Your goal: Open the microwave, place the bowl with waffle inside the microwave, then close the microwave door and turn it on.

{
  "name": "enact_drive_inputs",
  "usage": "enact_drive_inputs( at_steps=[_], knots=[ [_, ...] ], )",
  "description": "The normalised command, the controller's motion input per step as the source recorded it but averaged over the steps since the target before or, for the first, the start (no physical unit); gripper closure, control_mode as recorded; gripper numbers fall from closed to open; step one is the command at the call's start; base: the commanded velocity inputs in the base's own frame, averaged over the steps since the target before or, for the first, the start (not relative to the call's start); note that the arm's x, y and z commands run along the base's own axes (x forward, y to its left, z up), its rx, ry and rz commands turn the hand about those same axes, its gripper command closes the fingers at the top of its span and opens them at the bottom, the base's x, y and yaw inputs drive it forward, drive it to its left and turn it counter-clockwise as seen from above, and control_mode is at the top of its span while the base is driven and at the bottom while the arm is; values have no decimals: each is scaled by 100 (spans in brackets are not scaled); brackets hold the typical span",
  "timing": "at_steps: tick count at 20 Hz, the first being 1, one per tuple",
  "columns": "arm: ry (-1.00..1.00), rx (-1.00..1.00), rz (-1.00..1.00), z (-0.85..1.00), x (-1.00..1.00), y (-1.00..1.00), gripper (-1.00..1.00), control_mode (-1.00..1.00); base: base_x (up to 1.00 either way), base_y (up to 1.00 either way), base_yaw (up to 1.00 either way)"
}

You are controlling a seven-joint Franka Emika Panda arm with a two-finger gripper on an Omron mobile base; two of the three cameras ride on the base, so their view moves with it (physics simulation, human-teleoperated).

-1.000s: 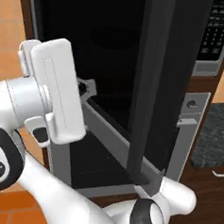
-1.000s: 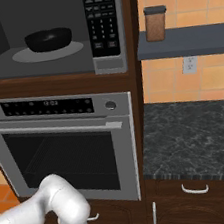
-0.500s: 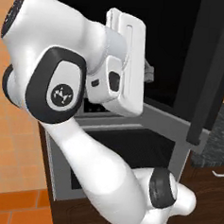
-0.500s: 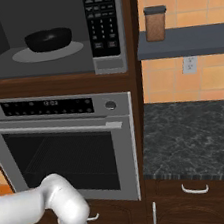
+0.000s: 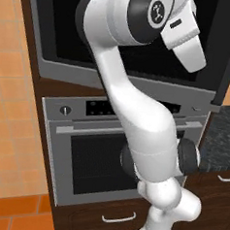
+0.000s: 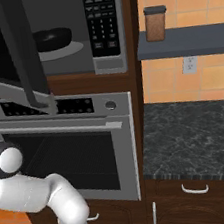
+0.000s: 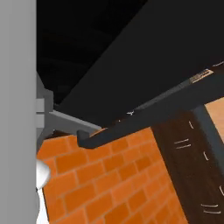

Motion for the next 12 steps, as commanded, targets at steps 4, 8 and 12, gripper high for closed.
enact_drive_inputs(
  at_steps=[4, 8, 12],
  knots=[
    [6, 0, 37, -48, 100, -76, 100, -100, 0, 0, 0],
    [3, -6, 33, -74, 100, -34, 100, -100, 0, 0, 0],
    [0, -11, 29, -89, 100, -15, 100, -100, 0, 0, 0]
  ],
)
